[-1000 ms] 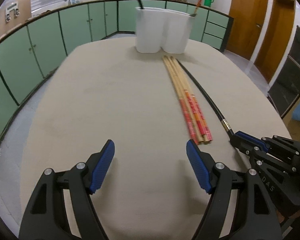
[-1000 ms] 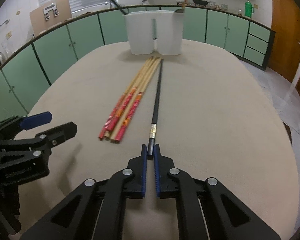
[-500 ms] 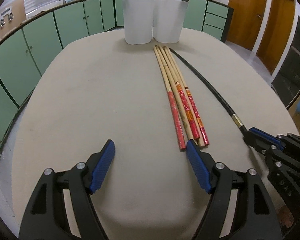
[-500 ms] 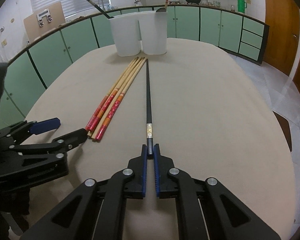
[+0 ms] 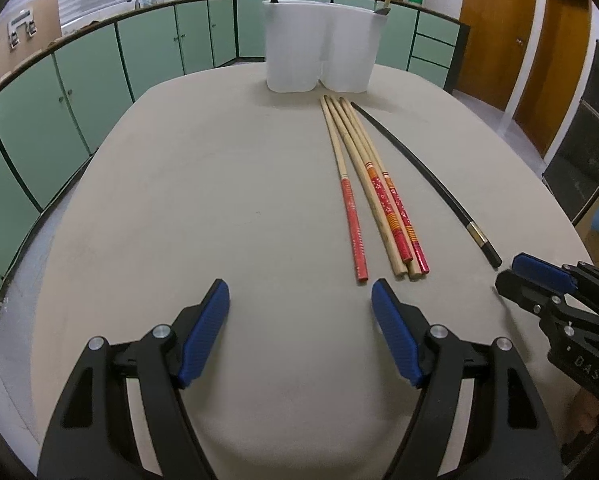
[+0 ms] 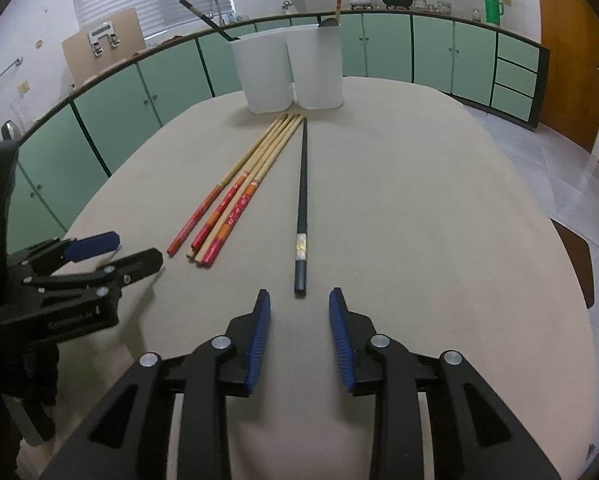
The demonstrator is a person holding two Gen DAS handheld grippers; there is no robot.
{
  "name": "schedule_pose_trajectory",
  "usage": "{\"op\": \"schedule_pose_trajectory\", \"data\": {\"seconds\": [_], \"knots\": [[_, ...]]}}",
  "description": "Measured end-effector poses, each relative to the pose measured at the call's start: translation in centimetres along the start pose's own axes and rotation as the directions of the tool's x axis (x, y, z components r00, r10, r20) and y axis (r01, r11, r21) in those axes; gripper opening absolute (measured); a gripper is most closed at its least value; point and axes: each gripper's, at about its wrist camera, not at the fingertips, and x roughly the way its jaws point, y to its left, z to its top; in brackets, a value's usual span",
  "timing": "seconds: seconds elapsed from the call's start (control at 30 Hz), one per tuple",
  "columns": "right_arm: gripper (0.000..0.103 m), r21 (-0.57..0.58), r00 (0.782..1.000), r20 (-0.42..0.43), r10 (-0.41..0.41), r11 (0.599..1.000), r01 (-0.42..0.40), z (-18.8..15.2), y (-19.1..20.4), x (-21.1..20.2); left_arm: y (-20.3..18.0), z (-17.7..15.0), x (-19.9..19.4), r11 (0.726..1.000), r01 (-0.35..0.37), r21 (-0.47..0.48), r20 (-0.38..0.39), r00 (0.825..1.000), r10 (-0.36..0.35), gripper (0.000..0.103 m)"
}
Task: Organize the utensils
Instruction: 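Grasp a red-patterned chopstick with the left tool while the right tool grips the black chopstick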
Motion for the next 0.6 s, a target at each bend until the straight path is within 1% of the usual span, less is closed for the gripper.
{"op": "schedule_pose_trajectory", "data": {"seconds": [0.1, 0.17, 0.27, 0.37, 0.4, 0.43, 0.47, 0.5, 0.57, 0.6], "knots": [[0.03, 0.004, 1.0, 0.0, 0.005, 1.0, -0.005, 0.1, -0.2, 0.0, -0.4, 0.4, 0.5, 1.0, -0.001, 0.01, -0.003, 1.0, 0.001, 0.07], [0.03, -0.006, 1.0, -0.002, 0.002, 1.0, -0.002, 0.2, 0.0, 0.2, -0.7, 0.6, 0.7, 1.0, 0.003, 0.012, -0.004, 1.0, -0.003, 0.061], [0.028, -0.017, 1.0, -0.005, 0.002, 1.0, -0.003, 0.6, 0.3, 0.6, -1.1, 0.8, 1.1, 1.0, 0.005, 0.019, -0.003, 1.0, -0.005, 0.054], [0.02, -0.021, 1.0, -0.011, -0.007, 1.0, 0.007, 1.0, 0.4, 1.1, -1.5, 1.0, 1.2, 1.0, 0.015, 0.027, 0.0, 1.0, -0.015, 0.049], [0.015, -0.022, 1.0, -0.012, -0.01, 1.0, 0.009, 1.1, 0.5, 1.3, -1.6, 1.0, 1.3, 0.999, 0.017, 0.027, 0.001, 1.0, -0.017, 0.047], [0.01, -0.022, 1.0, -0.014, -0.012, 1.0, 0.012, 1.3, 0.5, 1.5, -1.8, 1.2, 1.3, 0.999, 0.023, 0.028, 0.0, 1.0, -0.023, 0.043], [0.008, -0.02, 1.0, -0.017, -0.017, 1.0, 0.017, 1.3, 0.5, 1.6, -1.9, 1.2, 1.4, 0.999, 0.026, 0.029, 0.0, 1.0, -0.026, 0.038], [0.007, -0.017, 1.0, -0.017, -0.022, 1.0, 0.021, 1.4, 0.4, 1.6, -2.0, 1.2, 1.4, 0.999, 0.029, 0.029, 0.0, 1.0, -0.029, 0.035], [0.007, -0.015, 1.0, -0.018, -0.025, 1.0, 0.024, 1.5, 0.4, 1.7, -2.6, 1.3, 1.5, 0.999, 0.03, 0.034, -0.002, 1.0, -0.03, 0.02], [0.007, -0.016, 0.999, -0.017, -0.027, 1.0, 0.027, 1.5, 0.5, 1.7, -2.8, 1.3, 1.6, 0.999, 0.031, 0.039, -0.002, 1.0, -0.031, 0.015]]}}
